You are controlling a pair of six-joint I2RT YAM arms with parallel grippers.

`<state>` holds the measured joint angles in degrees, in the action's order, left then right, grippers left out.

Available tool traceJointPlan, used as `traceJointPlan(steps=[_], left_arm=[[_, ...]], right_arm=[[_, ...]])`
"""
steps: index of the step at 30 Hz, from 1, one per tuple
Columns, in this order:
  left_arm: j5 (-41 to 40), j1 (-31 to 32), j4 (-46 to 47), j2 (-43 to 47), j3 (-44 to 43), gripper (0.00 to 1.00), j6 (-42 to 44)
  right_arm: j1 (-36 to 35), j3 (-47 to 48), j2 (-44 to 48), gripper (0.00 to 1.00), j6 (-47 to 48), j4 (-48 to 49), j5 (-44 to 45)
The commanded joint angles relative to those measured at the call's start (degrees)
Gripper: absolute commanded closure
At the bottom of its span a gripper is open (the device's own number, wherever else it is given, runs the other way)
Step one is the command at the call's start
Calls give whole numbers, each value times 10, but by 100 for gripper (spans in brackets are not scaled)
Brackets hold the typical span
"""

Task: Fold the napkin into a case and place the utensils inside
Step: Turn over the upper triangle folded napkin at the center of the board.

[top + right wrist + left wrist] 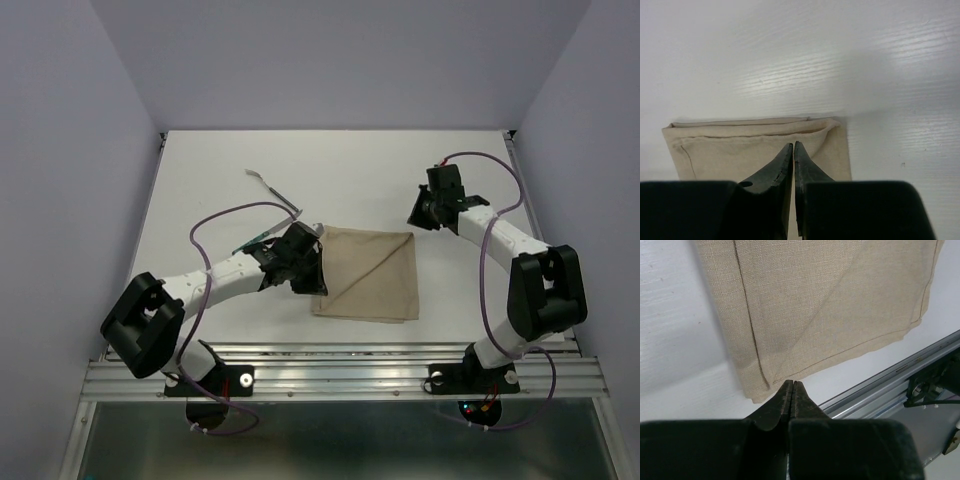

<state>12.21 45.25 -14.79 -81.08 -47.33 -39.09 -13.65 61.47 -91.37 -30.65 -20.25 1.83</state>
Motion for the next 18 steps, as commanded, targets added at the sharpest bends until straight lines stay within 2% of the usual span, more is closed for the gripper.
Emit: traceJointPlan(steps=[1, 5, 10, 14, 18], left_arm=[[-1, 1, -4, 14, 16, 99, -5], [15, 1, 43, 0, 70, 100, -16], [10, 2, 68, -41, 86, 100, -24], [-1, 1, 45, -33, 66, 100, -20], [-42, -1, -11, 14, 19, 100, -10]], right_arm=[[-18, 5, 17, 90, 0, -1, -18], [-18, -10, 12, 90, -7, 6, -37], [-23, -18, 10, 90, -7, 11, -42], [-23, -20, 14, 90, 0, 1, -38], [-23, -29, 31, 90, 8, -8, -21]])
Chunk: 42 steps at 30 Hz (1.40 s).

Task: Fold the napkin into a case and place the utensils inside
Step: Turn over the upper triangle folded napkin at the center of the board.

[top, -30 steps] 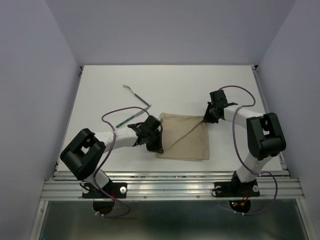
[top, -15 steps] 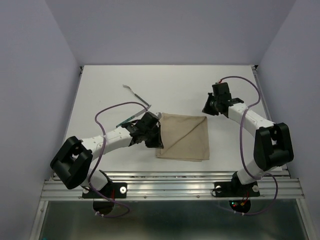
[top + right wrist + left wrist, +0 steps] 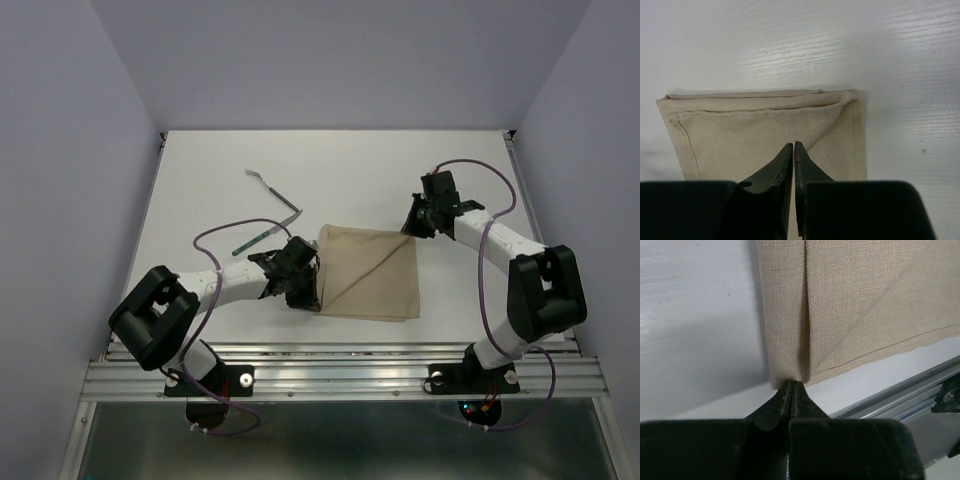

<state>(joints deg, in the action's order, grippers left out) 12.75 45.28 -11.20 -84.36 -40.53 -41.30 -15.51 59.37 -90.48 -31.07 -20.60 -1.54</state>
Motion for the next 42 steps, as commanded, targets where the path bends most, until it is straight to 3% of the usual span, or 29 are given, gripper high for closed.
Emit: traceJointPlan(steps=[1, 12, 25, 33, 42], left_arm=[[-54, -3, -70, 64, -58, 100, 17], [-88, -65, -134, 105, -118, 94, 46], [-85, -90, -111, 33, -157, 94, 59], [-74, -100, -98, 15, -148, 94, 55], [-69, -122, -100, 36, -137, 93, 55]], right_arm=[[-5, -10, 24, 90, 14, -8, 13], [-5, -47, 46, 86, 20, -16, 32], [-5, -69, 32, 79, 41, -36, 31], [-5, -63, -33, 79, 48, -9, 29], [-5, 23, -140, 79, 53, 2, 109]])
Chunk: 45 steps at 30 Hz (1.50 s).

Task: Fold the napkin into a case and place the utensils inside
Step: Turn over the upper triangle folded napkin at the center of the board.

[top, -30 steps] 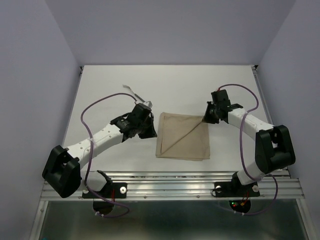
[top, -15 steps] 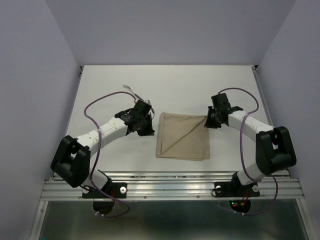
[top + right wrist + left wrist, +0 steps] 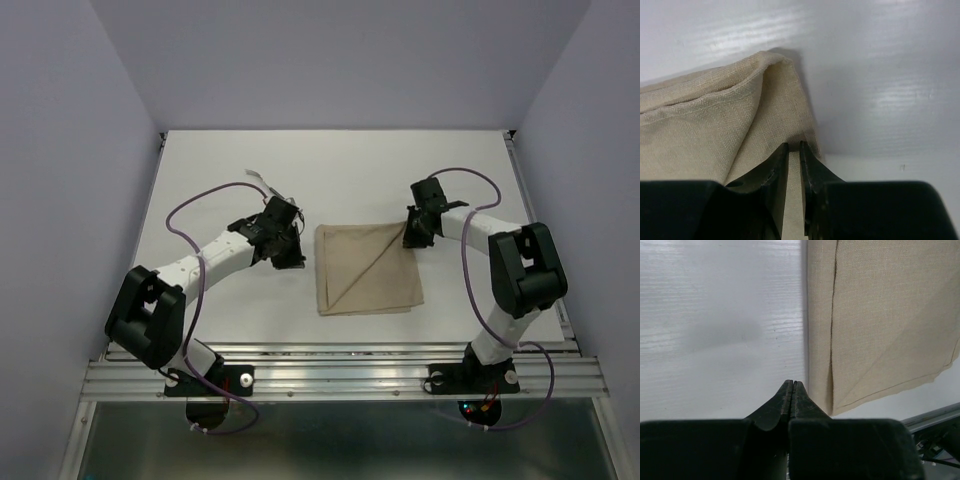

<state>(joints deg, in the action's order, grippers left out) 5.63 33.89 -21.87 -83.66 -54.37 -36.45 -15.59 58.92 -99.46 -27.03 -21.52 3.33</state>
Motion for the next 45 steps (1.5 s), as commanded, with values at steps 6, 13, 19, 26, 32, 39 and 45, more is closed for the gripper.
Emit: traceJointPlan(steps=[6, 13, 19, 26, 32, 39, 45], left_arm=[[7, -25, 5, 42, 4, 91, 7], [18, -50, 12, 58, 6, 71, 5], [26, -60, 24, 36, -10, 48, 8], [14, -73, 26, 21, -28, 23, -8], [8, -84, 43, 28, -21, 19, -19], [-15, -85, 51, 40, -10, 18, -37], [-19, -88, 43, 41, -14, 18, -32]], right_arm=[[-4, 154, -111, 79, 46, -6, 110], [-33, 224, -60, 71, 62, -56, 106], [-153, 162, 20, 53, 52, -90, 131], [-285, 102, 67, 38, 24, -117, 136], [-359, 80, 65, 39, 13, -138, 166], [-411, 67, 45, 40, 18, -136, 178], [-429, 67, 23, 40, 28, -121, 170]])
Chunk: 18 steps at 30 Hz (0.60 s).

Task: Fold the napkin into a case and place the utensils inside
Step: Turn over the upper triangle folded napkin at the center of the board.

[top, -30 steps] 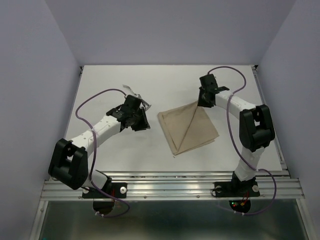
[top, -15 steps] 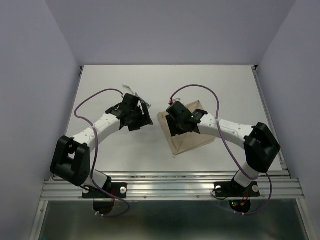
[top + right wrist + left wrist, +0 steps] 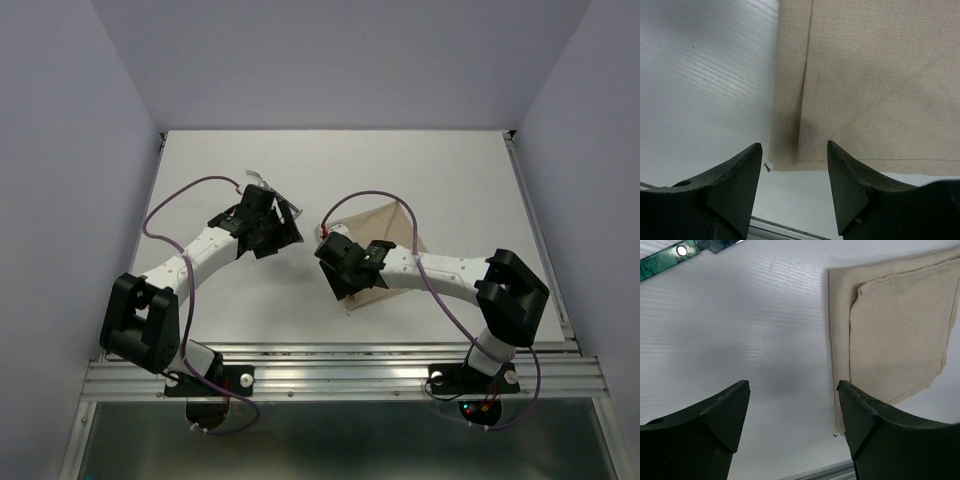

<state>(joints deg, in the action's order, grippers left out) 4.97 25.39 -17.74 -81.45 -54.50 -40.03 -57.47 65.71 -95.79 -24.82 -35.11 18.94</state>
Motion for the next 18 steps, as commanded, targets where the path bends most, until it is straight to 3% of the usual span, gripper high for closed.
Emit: traceJointPlan(steps=[1, 14, 18], left_arm=[[-9, -4, -5, 16, -24, 18, 8], [41, -9, 13, -5, -13, 22, -5], [53, -10, 25, -1, -5, 23, -8]], right_arm=[[-16, -1, -19, 40, 6, 16, 13], [-21, -23, -78, 45, 4, 54, 5], [-21, -41, -82, 67, -7, 74, 22]])
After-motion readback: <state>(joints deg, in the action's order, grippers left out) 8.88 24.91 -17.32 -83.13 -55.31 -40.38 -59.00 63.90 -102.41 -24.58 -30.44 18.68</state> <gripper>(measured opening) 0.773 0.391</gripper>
